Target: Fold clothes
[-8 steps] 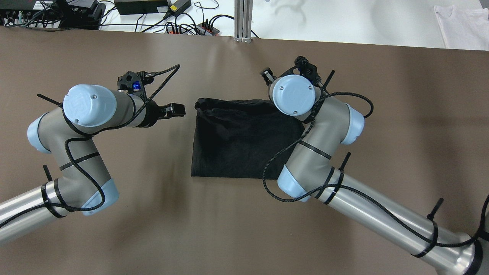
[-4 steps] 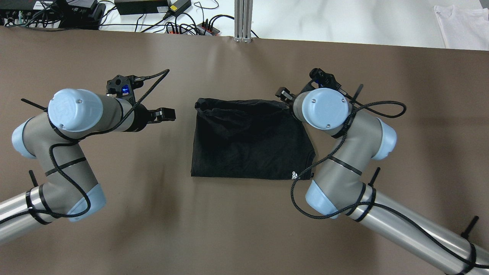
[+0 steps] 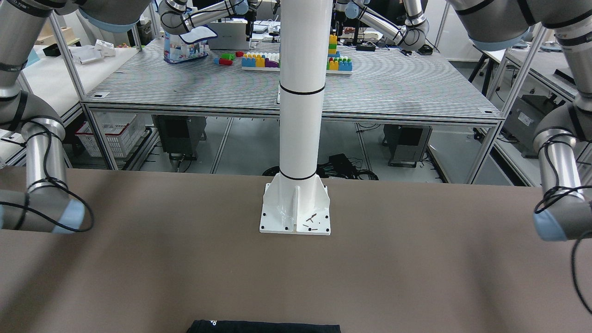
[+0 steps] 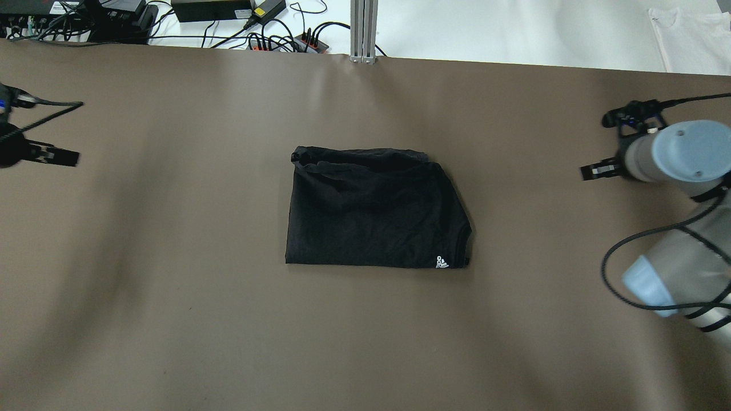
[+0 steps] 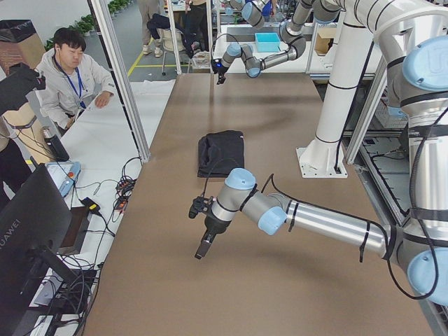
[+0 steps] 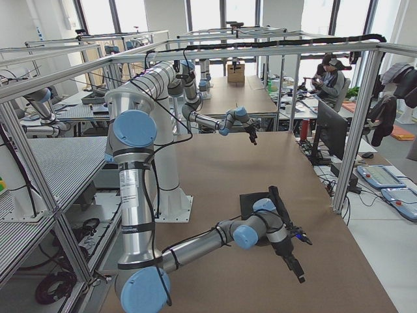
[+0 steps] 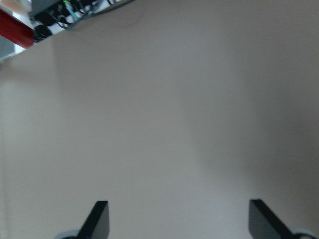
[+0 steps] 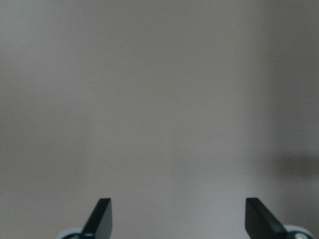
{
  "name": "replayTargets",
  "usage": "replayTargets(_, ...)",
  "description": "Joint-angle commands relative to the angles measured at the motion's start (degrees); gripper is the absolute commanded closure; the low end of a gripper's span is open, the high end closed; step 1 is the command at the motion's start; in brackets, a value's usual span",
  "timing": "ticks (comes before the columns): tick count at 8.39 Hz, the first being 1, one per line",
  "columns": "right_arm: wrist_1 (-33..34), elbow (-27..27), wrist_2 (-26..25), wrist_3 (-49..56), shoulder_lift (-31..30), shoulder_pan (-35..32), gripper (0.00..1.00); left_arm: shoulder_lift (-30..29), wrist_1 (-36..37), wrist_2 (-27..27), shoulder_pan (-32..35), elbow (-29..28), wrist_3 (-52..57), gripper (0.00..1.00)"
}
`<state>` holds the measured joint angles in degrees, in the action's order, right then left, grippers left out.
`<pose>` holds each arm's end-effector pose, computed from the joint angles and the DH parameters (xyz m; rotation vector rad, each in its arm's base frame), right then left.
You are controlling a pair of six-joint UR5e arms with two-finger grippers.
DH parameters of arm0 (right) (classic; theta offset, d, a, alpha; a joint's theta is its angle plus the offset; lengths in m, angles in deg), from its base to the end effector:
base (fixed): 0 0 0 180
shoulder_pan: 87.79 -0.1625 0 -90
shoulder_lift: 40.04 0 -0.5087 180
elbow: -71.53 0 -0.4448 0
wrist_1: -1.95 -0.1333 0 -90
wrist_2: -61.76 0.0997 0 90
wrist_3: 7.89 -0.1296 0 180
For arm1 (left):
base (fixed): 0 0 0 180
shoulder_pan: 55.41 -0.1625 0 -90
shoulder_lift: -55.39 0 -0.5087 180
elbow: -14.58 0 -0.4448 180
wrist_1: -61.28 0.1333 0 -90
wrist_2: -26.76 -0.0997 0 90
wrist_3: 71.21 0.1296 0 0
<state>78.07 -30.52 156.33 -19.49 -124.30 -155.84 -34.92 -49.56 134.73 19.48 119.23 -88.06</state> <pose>-0.1203 -0.6276 0.5904 0.5074 -0.2342 -0.1980 0.0625 -0.5895 0.5980 0.5121 0.4621 0.0688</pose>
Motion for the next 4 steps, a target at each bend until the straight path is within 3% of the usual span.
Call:
replayTargets(1, -0.10, -0.17, -0.08, 21.22, -4.41, -14.88, 0.06, 0.66, 6.43, 0.13, 13.23, -0.15, 20.69, 0.00)
replayTargets(2, -0.62, -0.17, -1.30, 25.53, -5.64, -18.14, 0.06, 1.70, 6.43, -0.30, 14.13, 0.03, 21.07, 0.00)
replayTargets(4, -2.46, -1.13, -8.15, 29.53, -8.99, -19.23, 0.06, 4.70, 5.38, -10.44, 13.79, -0.58, 21.33, 0.00)
